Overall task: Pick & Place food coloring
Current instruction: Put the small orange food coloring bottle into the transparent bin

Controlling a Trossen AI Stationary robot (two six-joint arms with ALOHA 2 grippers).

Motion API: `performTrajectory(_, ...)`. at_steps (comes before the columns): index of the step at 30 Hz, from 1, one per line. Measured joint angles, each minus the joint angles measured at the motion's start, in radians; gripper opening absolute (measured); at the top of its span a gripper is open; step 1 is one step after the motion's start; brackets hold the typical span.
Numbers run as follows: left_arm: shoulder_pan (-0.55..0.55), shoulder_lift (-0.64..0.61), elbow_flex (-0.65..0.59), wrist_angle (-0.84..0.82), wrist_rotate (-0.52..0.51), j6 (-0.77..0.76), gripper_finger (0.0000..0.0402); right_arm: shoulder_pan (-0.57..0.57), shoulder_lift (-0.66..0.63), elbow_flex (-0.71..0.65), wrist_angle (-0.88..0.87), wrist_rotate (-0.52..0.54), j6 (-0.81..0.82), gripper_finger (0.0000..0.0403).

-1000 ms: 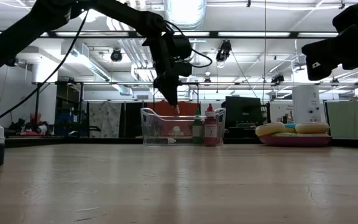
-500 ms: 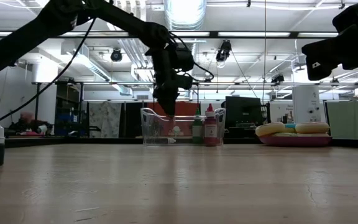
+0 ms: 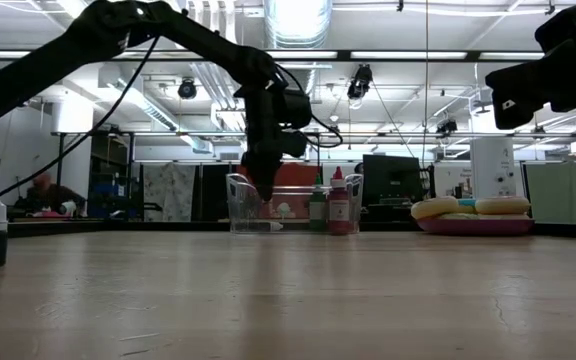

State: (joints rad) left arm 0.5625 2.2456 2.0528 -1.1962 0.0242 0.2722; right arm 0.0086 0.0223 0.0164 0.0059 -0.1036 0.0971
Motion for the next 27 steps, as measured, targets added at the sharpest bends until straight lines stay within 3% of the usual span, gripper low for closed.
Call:
performTrajectory(12, 0.005, 0.001, -0.074, 0.005, -0.003, -0.005, 0.0037, 0.000, 0.000, 0.000, 0.000, 0.000, 0.000, 0.0008)
performTrajectory(27, 0.005, 0.001, -0.078, 0.018, -0.001, 0.001, 0.0041, 0.000, 0.000, 0.000, 0.000, 0.000, 0.000, 0.0009)
